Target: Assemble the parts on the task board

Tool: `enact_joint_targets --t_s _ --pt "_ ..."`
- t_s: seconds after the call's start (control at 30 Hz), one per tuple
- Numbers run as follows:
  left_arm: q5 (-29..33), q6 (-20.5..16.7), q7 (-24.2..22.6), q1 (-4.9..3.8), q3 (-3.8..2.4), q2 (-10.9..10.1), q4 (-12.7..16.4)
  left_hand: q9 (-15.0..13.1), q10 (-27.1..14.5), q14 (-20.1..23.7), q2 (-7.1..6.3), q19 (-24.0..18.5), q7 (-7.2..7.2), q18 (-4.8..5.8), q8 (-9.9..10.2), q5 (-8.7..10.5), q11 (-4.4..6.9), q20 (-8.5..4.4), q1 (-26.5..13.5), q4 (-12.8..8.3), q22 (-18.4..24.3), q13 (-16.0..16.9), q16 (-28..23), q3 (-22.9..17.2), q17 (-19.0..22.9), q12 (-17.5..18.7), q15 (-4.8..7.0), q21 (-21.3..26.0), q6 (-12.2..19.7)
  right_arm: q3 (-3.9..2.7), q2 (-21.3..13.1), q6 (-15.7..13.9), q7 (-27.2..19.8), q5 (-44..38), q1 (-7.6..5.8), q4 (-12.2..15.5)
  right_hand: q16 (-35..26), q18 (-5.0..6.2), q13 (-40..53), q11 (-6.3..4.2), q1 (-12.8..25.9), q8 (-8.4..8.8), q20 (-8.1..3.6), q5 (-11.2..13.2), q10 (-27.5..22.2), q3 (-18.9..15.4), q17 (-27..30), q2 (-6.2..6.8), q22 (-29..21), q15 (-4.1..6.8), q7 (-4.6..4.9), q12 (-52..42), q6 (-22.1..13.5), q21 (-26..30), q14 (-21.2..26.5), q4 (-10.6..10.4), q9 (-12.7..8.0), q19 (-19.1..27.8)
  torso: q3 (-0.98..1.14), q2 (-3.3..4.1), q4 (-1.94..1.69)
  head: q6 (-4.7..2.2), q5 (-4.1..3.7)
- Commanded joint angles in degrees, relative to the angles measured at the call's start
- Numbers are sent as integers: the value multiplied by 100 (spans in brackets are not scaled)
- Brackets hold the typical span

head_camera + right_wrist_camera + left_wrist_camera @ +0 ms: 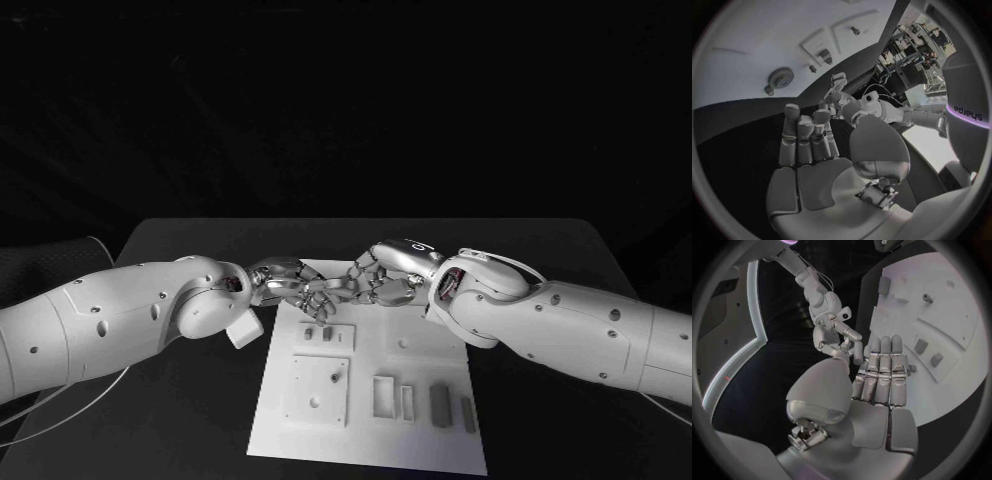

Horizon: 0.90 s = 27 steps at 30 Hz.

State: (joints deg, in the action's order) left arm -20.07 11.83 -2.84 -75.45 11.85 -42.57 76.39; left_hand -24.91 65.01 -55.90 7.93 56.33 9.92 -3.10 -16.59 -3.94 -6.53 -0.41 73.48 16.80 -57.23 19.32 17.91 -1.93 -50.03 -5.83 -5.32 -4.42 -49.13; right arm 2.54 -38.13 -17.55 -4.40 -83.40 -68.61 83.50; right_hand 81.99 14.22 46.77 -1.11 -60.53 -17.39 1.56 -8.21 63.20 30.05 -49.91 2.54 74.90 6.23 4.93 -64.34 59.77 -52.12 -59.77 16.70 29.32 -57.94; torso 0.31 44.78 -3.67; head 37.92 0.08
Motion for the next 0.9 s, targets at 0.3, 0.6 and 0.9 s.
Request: enact_joint_targets --t_s 0.3,0.6,0.9 --pt "59 182 -59 -8 -6 15 11 -106 168 -73 -46 -16 -69 -83 -125 -6 45 -18 1136 -191 -88 79 15 -694 -197 -26 28 5 -148 -2 4 75 -48 -23 -2 1 -10 78 -8 -14 -11 -11 1 -7 26 32 9 -60 49 29 14 24 17 -4 5 -9 9 -25 1 -1 0 12 0" --pt "57 172 -76 -8 -6 11 5 -167 227 -95 -135 0 -85 -60 -148 22 64 -32 1385 -403 -115 110 25 -1014 -306 -33 42 3 -182 -2 -5 94 -51 -23 -3 0 -11 78 -8 -13 -14 -10 1 -6 25 32 9 -58 49 29 15 25 15 -3 6 -8 9 -23 1 -1 1 15 -1" --pt "61 198 -150 -10 -6 7 -16 -203 274 -91 -62 -11 -138 -42 -177 47 86 -34 1344 -439 -124 128 12 -1127 -343 -45 40 11 -233 -2 -12 81 -44 -18 -3 -7 -14 78 -9 -9 -16 -4 3 -5 19 31 10 -46 50 29 19 29 4 0 12 -8 9 -17 3 0 -1 21 -3"
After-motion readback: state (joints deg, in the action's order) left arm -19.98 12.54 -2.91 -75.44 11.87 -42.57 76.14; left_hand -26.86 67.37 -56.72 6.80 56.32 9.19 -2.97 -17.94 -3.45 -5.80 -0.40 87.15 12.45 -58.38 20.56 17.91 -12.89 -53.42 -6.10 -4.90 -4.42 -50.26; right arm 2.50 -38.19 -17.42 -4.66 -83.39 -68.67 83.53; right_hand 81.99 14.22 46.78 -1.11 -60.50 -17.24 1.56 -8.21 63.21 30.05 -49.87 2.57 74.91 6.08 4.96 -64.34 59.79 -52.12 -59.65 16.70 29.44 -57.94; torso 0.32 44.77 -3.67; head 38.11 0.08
